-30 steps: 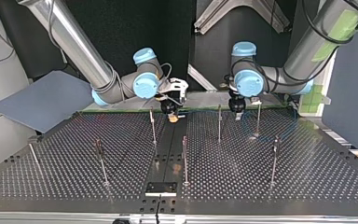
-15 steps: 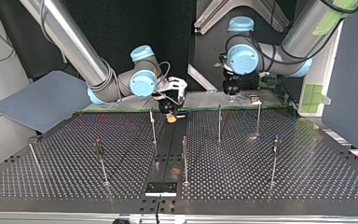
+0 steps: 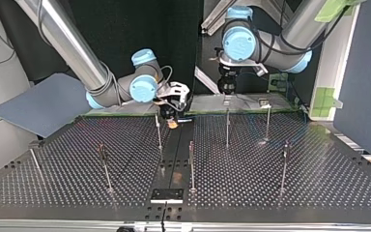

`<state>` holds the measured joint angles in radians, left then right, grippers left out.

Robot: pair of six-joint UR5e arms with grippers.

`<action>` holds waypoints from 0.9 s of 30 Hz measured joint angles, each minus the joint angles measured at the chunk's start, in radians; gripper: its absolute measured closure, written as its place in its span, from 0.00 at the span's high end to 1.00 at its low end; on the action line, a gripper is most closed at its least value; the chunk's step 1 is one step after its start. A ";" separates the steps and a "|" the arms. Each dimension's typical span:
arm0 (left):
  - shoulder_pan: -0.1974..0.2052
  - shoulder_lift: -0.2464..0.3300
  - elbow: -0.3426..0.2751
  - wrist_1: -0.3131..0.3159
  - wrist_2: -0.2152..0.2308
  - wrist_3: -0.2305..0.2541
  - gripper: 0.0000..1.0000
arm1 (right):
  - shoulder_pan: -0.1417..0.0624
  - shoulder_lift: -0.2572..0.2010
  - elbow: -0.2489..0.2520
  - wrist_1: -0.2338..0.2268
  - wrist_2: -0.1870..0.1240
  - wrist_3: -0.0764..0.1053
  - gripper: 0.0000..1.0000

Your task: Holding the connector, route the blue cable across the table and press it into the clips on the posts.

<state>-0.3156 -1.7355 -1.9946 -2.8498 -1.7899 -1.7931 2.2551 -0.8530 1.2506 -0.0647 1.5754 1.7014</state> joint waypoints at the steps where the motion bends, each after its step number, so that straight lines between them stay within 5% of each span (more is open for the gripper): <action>1: -0.008 -0.007 0.003 0.007 0.001 0.001 1.00 | -0.002 0.000 0.000 0.000 0.000 0.000 0.00; 11: -0.058 -0.108 0.081 0.044 0.002 -0.009 1.00 | -0.004 0.000 0.000 -0.001 -0.001 0.000 0.00; 27: -0.049 -0.249 0.179 0.066 -0.001 -0.030 1.00 | -0.004 0.001 0.000 -0.003 -0.003 -0.003 0.00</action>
<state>-0.3644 -1.9846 -1.8156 -2.7838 -1.7909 -1.8229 2.2511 -0.8521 1.2510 -0.0675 1.5729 1.6985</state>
